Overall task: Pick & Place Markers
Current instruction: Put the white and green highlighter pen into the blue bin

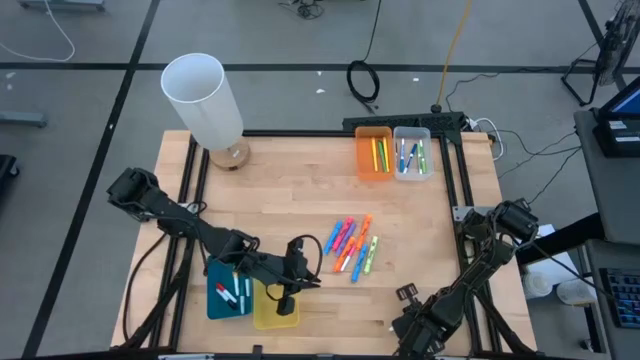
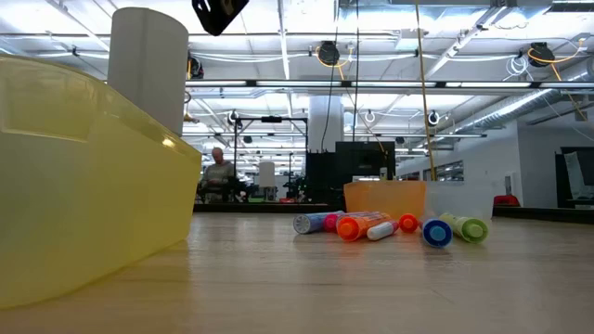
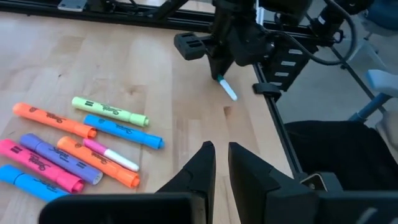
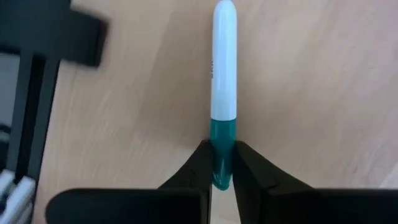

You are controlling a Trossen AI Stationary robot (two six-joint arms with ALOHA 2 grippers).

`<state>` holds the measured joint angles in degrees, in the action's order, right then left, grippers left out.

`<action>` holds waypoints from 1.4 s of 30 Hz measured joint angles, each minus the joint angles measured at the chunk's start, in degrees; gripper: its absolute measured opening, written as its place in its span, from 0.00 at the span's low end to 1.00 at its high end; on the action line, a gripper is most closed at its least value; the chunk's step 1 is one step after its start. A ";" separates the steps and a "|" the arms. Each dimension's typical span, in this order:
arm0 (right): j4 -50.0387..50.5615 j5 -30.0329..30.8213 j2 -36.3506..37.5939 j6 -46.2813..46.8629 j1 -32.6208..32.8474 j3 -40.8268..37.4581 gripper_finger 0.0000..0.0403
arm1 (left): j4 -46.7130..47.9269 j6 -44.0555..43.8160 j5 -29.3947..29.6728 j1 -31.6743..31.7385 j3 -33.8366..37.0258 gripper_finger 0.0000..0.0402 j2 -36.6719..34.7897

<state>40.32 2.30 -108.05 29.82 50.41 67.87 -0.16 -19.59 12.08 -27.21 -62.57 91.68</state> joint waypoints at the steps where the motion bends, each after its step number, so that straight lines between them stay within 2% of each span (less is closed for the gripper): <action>1: 0.12 0.61 0.48 0.60 -0.36 -0.02 0.06 | 0.00 -0.03 0.00 0.22 0.00 0.12 0.00; 3: 0.22 3.35 1.87 0.88 -1.21 -0.07 0.06 | -0.05 -0.01 0.01 0.62 -0.01 0.12 0.00; 6: 1.24 12.03 5.39 0.84 -2.61 -0.39 0.06 | -0.91 1.96 0.04 1.20 -0.02 0.12 0.00; 8: 1.49 17.28 8.99 0.35 -3.48 -0.39 0.06 | -2.41 4.09 0.07 1.59 0.00 0.12 0.00; 13: -2.69 25.38 18.80 -1.03 -5.35 -5.05 0.06 | -7.22 8.64 0.09 2.70 -0.01 0.12 0.00; 18: -16.91 36.42 30.01 -5.12 -6.29 -16.32 0.06 | -10.89 11.55 0.11 3.35 -0.02 0.12 0.00; 22: -37.52 44.38 37.49 -16.20 -6.56 -26.78 0.06 | -11.41 15.59 2.38 3.92 -0.01 0.12 0.01; 26: -61.25 43.27 41.12 -31.23 -7.93 -34.90 0.06 | -12.06 14.42 7.98 4.89 0.00 0.14 0.02; 28: -72.90 41.70 41.24 -37.26 -9.36 -37.96 0.06 | -14.67 14.62 10.02 5.65 0.00 0.20 0.09; 30: -80.20 39.11 41.18 -41.28 -10.84 -40.12 0.06 | -19.79 15.16 10.69 6.77 0.00 0.28 0.41; 33: -84.47 35.60 40.72 -42.61 -13.22 -40.69 0.06 | -27.60 16.19 10.45 8.49 -0.11 0.42 2.53; 36: -86.22 33.70 39.65 -42.73 -15.00 -40.76 0.06 | -34.29 18.05 7.38 9.81 -0.02 0.53 6.03; 39: -88.63 31.92 38.57 -43.02 -16.00 -40.78 0.06 | -41.53 20.59 5.00 10.48 -0.02 0.60 9.53; 42: -89.53 31.81 37.35 -43.46 -16.78 -40.78 0.06 | -48.19 23.38 2.74 10.50 -0.02 0.62 12.69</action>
<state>-49.21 34.11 -70.70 -13.65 33.64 27.09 -48.36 3.79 14.81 -16.71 -62.59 104.36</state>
